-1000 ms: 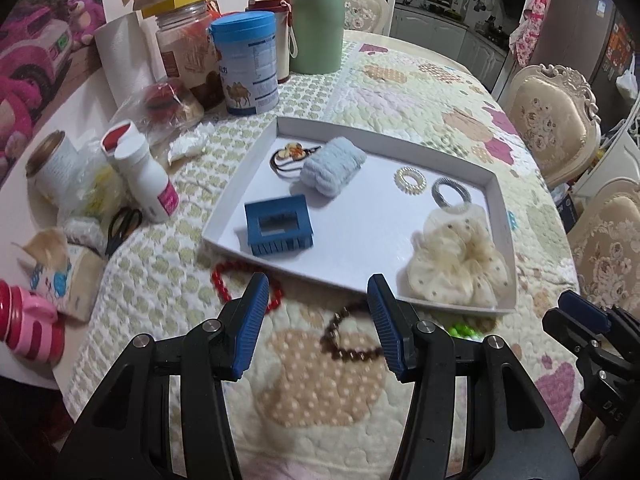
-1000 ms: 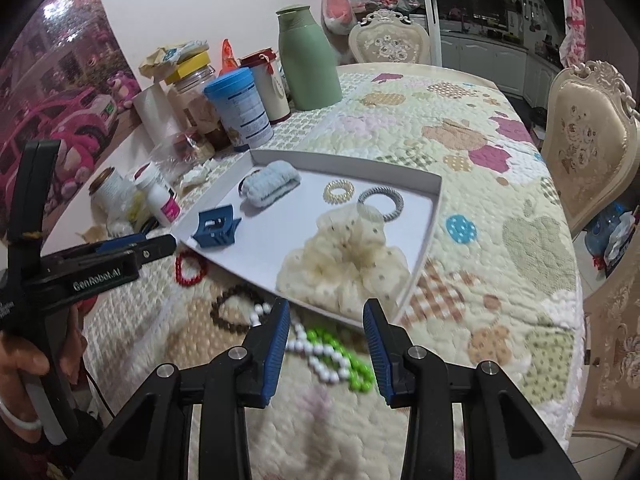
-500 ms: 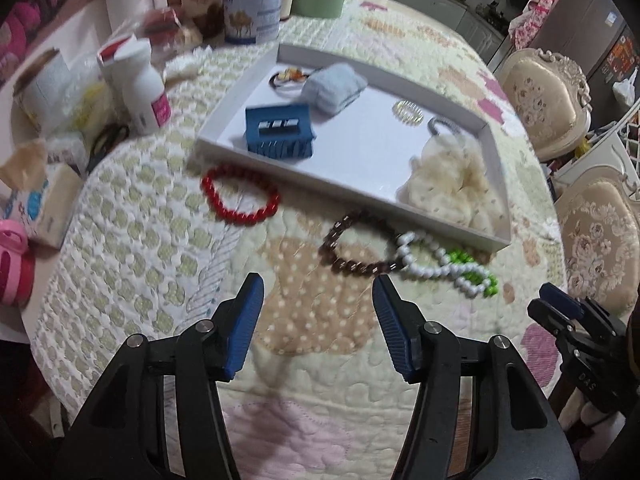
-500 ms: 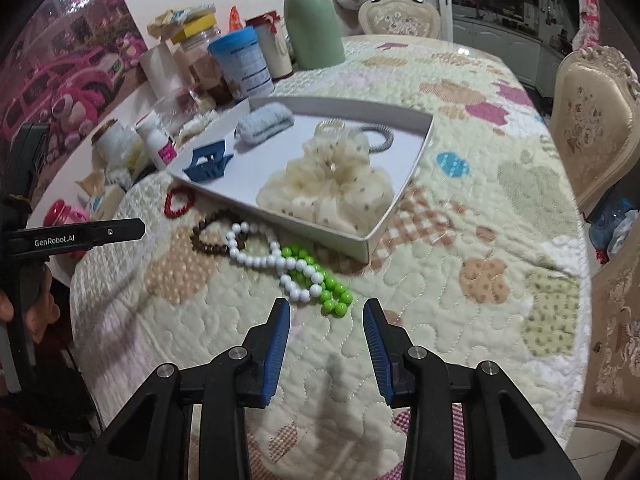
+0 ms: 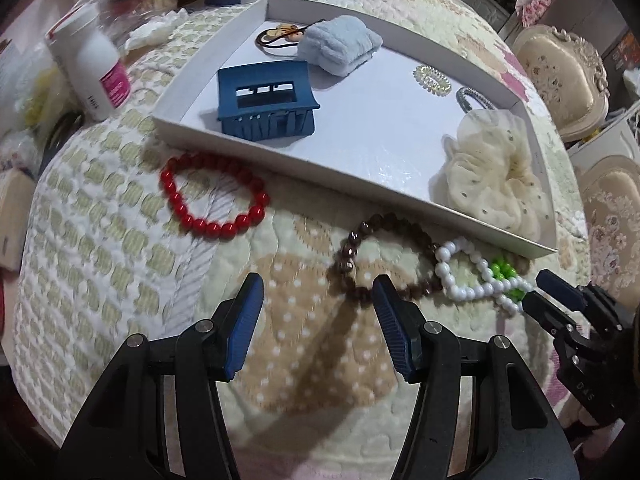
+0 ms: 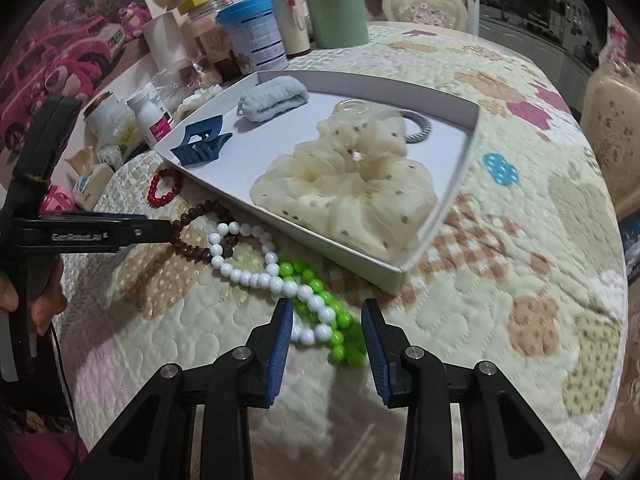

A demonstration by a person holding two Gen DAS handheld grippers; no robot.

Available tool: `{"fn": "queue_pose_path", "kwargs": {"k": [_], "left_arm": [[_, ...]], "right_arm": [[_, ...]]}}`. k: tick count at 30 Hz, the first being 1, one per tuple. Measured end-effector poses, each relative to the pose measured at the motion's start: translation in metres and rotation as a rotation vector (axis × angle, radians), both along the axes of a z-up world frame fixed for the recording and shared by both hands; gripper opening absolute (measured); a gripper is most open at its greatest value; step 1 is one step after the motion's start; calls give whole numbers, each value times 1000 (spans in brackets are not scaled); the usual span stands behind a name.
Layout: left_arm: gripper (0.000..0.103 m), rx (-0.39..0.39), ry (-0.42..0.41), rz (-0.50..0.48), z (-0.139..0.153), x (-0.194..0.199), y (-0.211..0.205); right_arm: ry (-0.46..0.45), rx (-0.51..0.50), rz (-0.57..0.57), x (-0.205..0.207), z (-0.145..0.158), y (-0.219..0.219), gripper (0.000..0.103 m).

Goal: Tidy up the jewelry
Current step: 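Grasp the brown wooden bead bracelet with the left tool while the right tool grasps the white pearl strand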

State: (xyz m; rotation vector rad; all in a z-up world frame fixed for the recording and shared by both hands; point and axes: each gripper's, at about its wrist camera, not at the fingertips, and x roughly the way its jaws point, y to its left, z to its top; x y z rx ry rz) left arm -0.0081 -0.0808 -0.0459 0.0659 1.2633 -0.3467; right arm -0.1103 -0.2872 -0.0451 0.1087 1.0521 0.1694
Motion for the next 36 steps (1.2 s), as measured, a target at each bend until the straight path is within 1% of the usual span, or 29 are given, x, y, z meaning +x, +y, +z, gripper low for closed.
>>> {"fn": "queue_pose_path", "kwargs": {"k": [1, 4, 6, 8, 9, 10, 11, 12, 13, 14, 16, 21, 24, 29, 36], "left_arm": [[56, 11, 0, -5, -2, 2, -2], [56, 28, -6, -18, -7, 8, -7], [56, 42, -21, -24, -8, 11, -10], [56, 41, -33, -36, -8, 12, -13], [56, 32, -37, -43, -8, 12, -13], [53, 22, -43, -47, -9, 12, -14], [40, 19, -48, -52, -8, 12, -15], [32, 31, -61, -56, -8, 13, -17], [19, 28, -58, -60, -8, 14, -19], [12, 3, -43, -62, -8, 14, -17], [9, -24, -17, -61, -7, 14, -15], [8, -45, -24, -51, 3, 9, -4], [8, -54, -37, -53, 12, 5, -1], [8, -43, -64, -53, 24, -2, 2], [8, -32, -85, -52, 31, -9, 4]], "right_arm": [[4, -10, 9, 3, -2, 3, 31], [18, -37, 25, 8, -8, 8, 23], [18, -33, 29, 9, -9, 9, 14], [3, -26, 24, 6, -6, 9, 9], [0, -17, 24, 5, -4, 8, 9], [-6, -5, 23, 3, -1, 8, 9], [-18, 3, 20, 1, 3, 8, 9], [-27, 10, 19, -2, 7, 8, 9], [-40, 23, 15, -5, 13, 8, 9], [-49, 30, 11, -7, 16, 8, 9], [-76, 57, 2, -12, 28, 7, 9], [-137, 89, -19, -23, 56, 3, 9], [-157, 96, -24, -28, 66, 1, 9], [-166, 95, -29, -34, 72, -3, 9], [-170, 95, -16, -40, 76, -3, 9]]}}
